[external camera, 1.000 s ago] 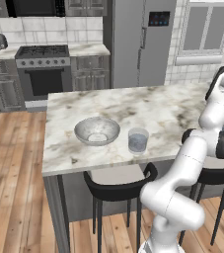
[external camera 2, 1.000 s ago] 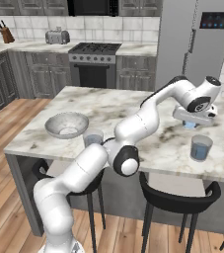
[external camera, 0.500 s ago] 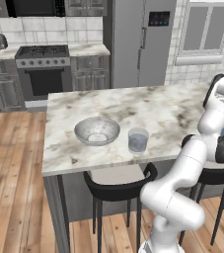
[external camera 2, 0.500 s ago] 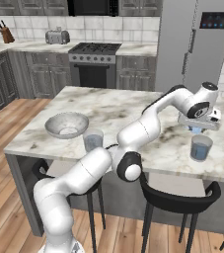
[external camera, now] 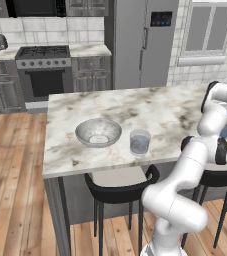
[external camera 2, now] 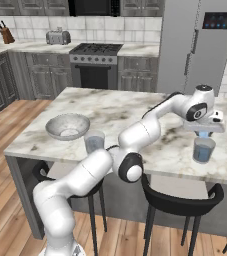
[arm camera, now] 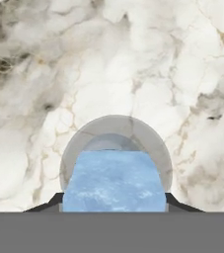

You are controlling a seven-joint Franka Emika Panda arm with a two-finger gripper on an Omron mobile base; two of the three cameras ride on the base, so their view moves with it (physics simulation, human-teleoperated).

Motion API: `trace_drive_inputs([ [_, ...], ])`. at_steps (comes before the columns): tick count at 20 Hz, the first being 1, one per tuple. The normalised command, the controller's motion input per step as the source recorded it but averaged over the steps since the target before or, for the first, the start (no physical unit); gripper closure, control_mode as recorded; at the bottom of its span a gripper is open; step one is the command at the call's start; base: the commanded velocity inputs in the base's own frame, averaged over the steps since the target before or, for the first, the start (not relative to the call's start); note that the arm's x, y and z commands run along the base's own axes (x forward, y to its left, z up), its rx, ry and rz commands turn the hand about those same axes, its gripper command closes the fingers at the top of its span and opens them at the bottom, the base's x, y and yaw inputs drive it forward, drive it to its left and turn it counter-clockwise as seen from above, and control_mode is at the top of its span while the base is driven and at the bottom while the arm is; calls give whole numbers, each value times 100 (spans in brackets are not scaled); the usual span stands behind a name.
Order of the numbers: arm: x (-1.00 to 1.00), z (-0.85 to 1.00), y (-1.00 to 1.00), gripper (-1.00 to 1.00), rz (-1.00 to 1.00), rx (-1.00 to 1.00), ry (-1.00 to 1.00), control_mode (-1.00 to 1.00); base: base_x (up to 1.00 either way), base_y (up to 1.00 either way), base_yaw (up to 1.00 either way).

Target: There are four ice cubes in the ice bowl. Place two ice cubes in each glass of water.

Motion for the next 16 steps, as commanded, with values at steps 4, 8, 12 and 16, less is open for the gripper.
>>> trace_drive_inputs([
  [4,9,37,-27,100,-1,7,24,-100,0,0,0],
  [8,16,32,-24,100,0,12,22,-100,0,0,0],
  [12,35,25,-5,100,0,15,17,-100,0,0,0],
  [16,46,21,-11,100,0,17,12,-100,0,0,0],
])
